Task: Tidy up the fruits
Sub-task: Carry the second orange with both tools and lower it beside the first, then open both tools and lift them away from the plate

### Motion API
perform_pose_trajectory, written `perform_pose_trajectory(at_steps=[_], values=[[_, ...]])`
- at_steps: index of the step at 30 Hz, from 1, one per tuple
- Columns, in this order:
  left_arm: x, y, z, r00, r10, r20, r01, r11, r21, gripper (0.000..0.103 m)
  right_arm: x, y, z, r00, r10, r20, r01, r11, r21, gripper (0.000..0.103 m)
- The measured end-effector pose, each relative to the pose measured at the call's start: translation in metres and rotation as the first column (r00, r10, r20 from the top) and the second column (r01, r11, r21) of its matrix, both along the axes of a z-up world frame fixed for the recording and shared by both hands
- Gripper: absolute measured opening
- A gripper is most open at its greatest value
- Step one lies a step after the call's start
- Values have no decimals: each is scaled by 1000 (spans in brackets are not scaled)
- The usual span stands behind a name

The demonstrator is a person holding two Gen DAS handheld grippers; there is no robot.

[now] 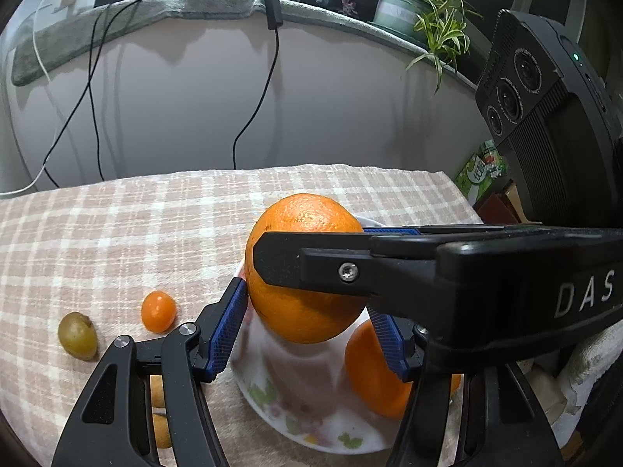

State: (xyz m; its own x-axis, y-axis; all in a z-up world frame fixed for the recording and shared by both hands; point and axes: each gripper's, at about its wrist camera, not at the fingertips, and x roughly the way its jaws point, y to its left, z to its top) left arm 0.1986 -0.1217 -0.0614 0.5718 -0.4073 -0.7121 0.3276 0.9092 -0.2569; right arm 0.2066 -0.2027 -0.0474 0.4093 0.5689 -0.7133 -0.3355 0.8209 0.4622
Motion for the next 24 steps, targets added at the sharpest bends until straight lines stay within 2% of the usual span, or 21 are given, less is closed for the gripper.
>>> perform_pose_trajectory(at_steps=[11,16,24], values=[[-6,-5,8,999,-15,36,14,999,41,62,0,-8,-8,999,-24,-23,24,1000,-19,68],[-12,-5,8,999,-15,47,12,999,52,62,-5,-18,10,998,-52,40,53,998,-19,68],[-26,3,18,997,-5,83,-1,998,67,62,-13,-25,26,993,-80,87,84,995,-48,68]])
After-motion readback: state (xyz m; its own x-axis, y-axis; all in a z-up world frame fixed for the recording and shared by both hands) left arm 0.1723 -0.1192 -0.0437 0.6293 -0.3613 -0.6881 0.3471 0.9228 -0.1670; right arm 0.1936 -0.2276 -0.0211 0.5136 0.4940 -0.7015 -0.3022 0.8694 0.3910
